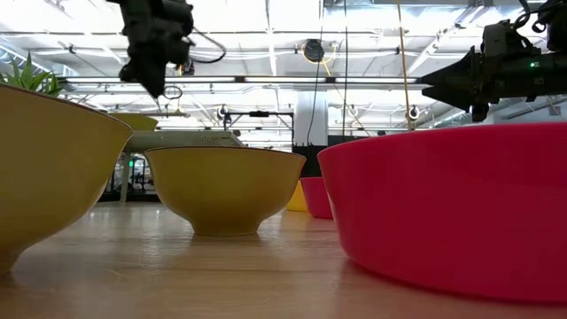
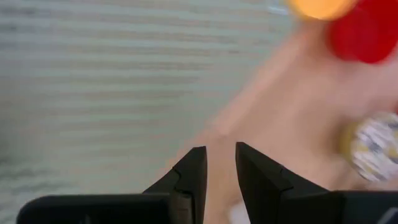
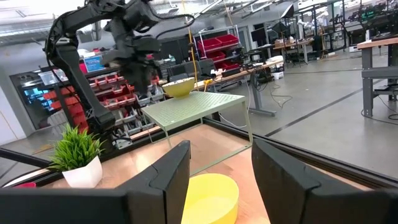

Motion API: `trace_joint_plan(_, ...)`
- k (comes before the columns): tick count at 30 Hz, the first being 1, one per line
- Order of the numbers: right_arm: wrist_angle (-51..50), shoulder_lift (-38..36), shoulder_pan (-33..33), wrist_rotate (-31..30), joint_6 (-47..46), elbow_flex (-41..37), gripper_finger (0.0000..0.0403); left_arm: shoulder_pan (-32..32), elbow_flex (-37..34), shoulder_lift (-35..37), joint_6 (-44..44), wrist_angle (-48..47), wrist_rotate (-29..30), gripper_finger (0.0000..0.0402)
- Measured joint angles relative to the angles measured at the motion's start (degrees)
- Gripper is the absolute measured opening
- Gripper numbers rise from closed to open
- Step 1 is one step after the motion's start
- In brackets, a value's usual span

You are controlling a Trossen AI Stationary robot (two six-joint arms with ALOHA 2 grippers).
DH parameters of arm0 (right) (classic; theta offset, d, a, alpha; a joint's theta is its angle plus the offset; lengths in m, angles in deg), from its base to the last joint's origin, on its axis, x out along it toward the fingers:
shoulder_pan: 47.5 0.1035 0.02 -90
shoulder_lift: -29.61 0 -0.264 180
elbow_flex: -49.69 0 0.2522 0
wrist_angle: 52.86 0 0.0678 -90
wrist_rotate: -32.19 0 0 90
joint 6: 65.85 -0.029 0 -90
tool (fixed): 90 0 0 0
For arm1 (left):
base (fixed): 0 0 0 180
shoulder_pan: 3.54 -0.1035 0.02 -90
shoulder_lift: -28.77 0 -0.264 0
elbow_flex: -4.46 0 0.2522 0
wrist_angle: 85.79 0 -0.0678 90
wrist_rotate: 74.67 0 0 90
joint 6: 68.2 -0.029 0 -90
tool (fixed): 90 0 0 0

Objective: Pick & Place Mini bowls
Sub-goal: Put the red bowl on the shelf

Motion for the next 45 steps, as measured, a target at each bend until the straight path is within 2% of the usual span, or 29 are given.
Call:
trace_joint_plan(5,-0.01,0.00,-0.01,0.00,-0.01,0.01,0.0161,12.34,0.00,0.00,4.23,1.51,0.57,0.0088)
trace_joint_plan(15,0.00,0.00,0.00,0.01,-0.01,0.00,0.0160,41.09,0.00,0.00,17.78,11.40,0.95,0.0088)
trace_joint_plan(22,0.00,0.00,0.00,0.00,-0.01,0.00,0.0162,59.20,0.00,0.00,29.30,19.64,8.69,0.0088)
trace_joint_plan(29,-0.01,0.00,0.00,0.02,0.00,0.00,0.0161,70.24,-0.07,-0.90,41.73,22.36,11.49,0.0088)
trace_joint_plan(34,-0.02,0.00,-0.01,0.01,-0.01,0.01,0.0160,77.41,-2.25,-3.54,55.09,23.14,14.01,0.0088)
trace_joint_plan(45,-0.01,0.00,-0.01,0.01,-0.01,0.01,0.0160,89.05,-6.64,-10.66,77.96,22.97,14.16,0.0088)
